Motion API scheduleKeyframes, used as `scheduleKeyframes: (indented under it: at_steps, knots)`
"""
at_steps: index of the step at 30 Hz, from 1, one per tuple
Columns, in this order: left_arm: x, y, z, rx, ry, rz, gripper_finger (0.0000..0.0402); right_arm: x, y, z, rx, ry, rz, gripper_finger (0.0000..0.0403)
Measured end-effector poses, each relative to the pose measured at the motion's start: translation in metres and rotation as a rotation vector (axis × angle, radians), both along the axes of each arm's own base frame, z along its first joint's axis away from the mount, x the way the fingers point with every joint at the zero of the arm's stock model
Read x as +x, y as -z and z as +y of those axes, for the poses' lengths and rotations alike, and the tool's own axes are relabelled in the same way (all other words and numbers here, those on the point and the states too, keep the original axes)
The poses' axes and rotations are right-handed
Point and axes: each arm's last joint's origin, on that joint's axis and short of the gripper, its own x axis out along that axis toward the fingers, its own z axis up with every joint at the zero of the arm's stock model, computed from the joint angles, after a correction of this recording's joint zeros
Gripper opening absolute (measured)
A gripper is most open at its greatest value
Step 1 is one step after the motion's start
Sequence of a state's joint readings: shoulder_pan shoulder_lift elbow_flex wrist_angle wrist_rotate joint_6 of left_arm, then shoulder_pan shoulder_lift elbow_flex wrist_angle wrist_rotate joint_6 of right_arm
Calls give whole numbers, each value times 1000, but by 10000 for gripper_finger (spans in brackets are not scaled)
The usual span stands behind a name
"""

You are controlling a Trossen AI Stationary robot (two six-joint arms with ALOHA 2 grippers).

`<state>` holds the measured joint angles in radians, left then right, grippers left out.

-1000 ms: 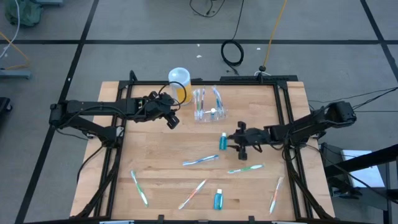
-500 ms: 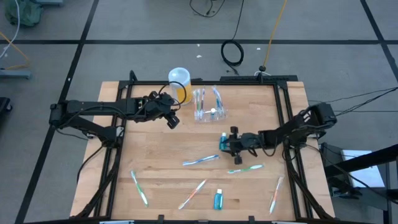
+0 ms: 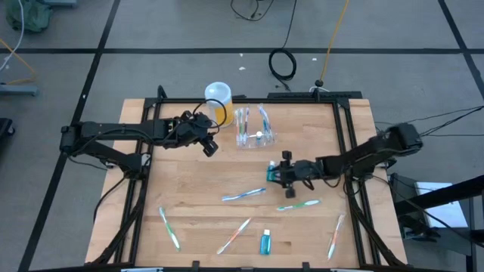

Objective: Pick & Place toothbrushing station
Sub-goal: Put the top mouthwash into the transparent organizer

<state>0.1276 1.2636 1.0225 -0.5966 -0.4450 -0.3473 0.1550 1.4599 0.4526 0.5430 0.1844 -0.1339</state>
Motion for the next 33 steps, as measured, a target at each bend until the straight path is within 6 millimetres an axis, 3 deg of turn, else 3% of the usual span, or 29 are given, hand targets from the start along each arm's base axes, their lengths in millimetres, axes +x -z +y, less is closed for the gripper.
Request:
scheduleKeyframes:
  at_steps: [5,11,26,33]
  knots:
    - [0,0,0,-1,-1,-1,161,-17,1,-2,114,98,152,167]
    - [1,-1,0,2,2,-18,161,-18,13,-5,136,139,210,167]
    - [2,-1,0,4,3,-21,161,16,39,-14,187,195,72,167]
    - [2,-1,-1,5,8,-19,161,31,30,-20,126,181,63,166]
